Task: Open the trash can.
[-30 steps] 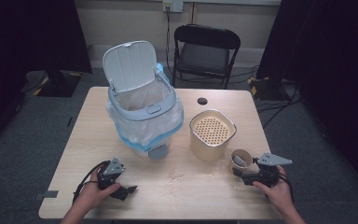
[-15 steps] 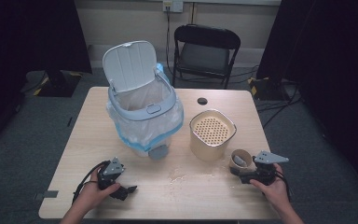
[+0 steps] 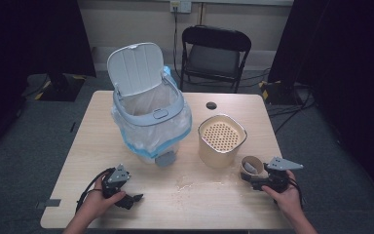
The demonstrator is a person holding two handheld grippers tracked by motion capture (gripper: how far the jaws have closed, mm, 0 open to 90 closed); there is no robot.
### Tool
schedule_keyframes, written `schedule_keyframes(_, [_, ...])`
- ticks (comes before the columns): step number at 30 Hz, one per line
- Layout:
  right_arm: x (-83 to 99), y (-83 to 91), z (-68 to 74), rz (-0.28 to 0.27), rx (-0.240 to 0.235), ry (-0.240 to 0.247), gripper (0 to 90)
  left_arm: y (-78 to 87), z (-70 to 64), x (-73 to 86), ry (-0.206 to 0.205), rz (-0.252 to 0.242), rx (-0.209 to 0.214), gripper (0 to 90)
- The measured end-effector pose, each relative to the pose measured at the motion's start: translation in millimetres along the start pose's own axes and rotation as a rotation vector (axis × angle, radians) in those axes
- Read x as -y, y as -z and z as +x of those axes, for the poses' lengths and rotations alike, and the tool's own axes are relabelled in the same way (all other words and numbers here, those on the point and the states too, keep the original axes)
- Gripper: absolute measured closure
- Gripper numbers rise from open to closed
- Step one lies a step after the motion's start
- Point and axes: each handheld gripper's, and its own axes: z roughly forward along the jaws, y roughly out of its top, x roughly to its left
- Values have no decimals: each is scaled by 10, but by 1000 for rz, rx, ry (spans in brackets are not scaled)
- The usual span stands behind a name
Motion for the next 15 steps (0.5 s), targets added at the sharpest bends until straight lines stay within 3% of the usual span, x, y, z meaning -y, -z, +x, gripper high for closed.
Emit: schedule_keyframes(15, [-19, 83, -9, 8, 26, 23, 277, -2, 0, -1, 2, 0, 0, 0])
